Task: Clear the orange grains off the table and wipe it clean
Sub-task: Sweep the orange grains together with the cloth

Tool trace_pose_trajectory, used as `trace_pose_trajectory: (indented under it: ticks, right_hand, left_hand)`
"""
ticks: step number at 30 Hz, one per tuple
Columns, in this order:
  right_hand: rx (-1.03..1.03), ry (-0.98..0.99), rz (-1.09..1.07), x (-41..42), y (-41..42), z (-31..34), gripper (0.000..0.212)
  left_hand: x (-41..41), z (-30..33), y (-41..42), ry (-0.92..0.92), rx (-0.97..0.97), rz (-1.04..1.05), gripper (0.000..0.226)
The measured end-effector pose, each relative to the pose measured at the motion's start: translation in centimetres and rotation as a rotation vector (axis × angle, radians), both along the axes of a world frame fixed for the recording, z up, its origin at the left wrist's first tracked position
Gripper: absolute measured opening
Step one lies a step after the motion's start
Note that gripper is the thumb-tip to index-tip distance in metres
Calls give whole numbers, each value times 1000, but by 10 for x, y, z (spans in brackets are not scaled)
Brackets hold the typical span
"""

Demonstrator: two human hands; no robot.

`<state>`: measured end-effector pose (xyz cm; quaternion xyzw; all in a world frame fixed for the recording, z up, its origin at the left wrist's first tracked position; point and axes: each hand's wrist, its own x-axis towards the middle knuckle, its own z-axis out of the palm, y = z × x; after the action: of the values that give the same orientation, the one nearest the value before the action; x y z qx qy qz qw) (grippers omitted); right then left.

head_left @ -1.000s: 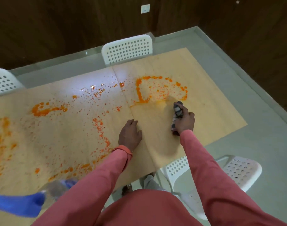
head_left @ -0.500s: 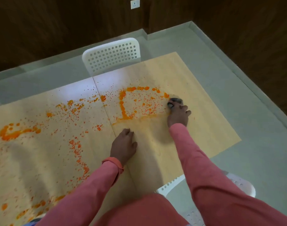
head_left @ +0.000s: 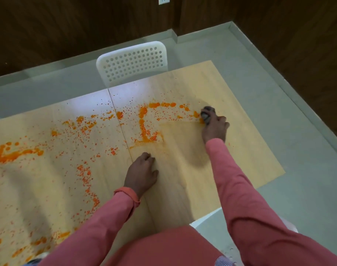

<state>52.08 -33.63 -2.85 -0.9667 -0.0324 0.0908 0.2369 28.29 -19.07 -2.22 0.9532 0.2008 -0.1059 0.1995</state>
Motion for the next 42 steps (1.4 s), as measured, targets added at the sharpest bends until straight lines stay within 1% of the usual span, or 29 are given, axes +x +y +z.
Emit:
trace_pose_trajectory:
  ticks: [2,4,8,10,12,14,16,18,20,22,25,27,30,32,34,35,37,38,39,41,42]
  right_hand:
    - [-140,36,-7,-3,-5,-5,54]
    - [-147,13,87,-21,11,-9,56]
    - [41,96,346,-60,57,-5,63]
    - [185,163,390,-67,60,1,68]
    - [264,134,310,-61,41,4,71]
    - [255,61,177,-50,12,6,73]
    - [202,-25,37,-34,-27,6,74]
    - [88,-58,-102,-15,-70,7,70]
    - [-54,-6,-225,-2,-104,5,62]
    - [-138,78,-300,0,-118,1,55]
    - [-171,99,-286,-7,-99,-2,51]
    - [-128,107,-186,-14,-66,-2,53]
    - [-47,137,58,-33,-11,1,60]
    - [99,214,184,-37,6,7,64]
    - [268,288,165,-24,6,14,68]
    - [313,264,115,-13,0,15,69]
    - [344,153,7,17,-14,17,69]
    - [304,93,-37,32,-23,16,65]
    - [214,56,-58,48,-30,12,58]
    - [-8,92,-41,70,-40,8,43]
    - [-94,134,-16,76,-39,4,41]
  left_hand:
    - [1,1,-1,2,0,4,53]
    - [2,2,-3,12,11,6,50]
    - [14,7,-9,74,48,35,44]
    - [23,9,-15,81,57,47,47]
    - [33,11,-24,65,62,16,50]
    - [43,11,-33,43,59,-21,50]
    - [53,10,-44,17,36,-74,52]
    - [62,8,-55,14,-16,-141,56]
    - [68,5,-61,36,-58,-190,59]
    - [72,2,-63,49,-60,-213,57]
    - [72,-2,-63,36,-45,-224,55]
    - [70,-4,-62,22,-54,-224,58]
    - [67,-8,-59,-8,-62,-223,62]
    - [63,-8,-57,-27,-59,-203,62]
    - [60,-7,-53,-36,-34,-180,62]
    - [60,-7,-51,-33,-14,-177,62]
    - [60,-5,-43,-17,11,-153,63]
    - [60,-4,-40,-6,16,-139,63]
    - [61,-3,-36,7,20,-125,63]
    - [60,-2,-29,22,26,-99,61]
    - [59,-1,-26,23,28,-85,60]
